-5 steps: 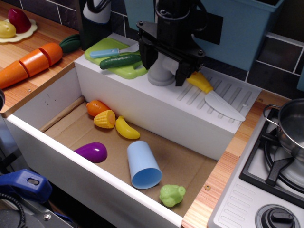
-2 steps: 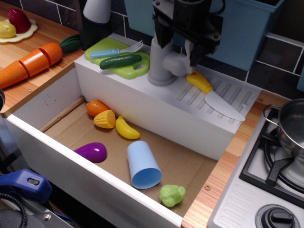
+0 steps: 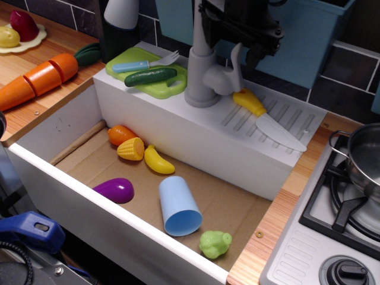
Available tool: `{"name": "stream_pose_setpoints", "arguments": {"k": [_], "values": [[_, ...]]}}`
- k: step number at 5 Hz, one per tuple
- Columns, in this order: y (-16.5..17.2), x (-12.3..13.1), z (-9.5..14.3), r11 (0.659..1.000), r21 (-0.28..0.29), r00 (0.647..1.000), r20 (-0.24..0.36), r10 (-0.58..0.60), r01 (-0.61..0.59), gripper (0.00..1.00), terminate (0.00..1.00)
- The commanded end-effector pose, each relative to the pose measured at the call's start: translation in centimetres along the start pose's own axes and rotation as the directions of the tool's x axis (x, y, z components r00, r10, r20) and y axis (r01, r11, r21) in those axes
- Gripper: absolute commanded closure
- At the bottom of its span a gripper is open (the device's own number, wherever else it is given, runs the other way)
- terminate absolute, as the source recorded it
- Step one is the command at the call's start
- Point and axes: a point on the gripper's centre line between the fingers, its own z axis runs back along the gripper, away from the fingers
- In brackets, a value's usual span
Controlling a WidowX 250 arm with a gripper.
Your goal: Turn lever vertical to front
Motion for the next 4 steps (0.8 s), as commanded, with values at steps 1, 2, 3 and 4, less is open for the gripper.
{"name": "stream_pose_setpoints", "arguments": {"k": [1,2,3,4], "values": [[0.5,1.9,0.4,0.999,-0.011,0.999,0.045,0.031,-0.03,1.0,0.0],[0.3,1.6,0.4,0.999,-0.022,0.999,0.022,0.042,-0.042,1.0,0.0],[0.1,0.7,0.4,0.998,-0.024,0.998,-0.005,0.065,-0.065,1.0,0.0],[-0.1,-0.9,0.9,0.995,-0.017,0.995,-0.046,0.093,-0.094,1.0,0.0]]}}
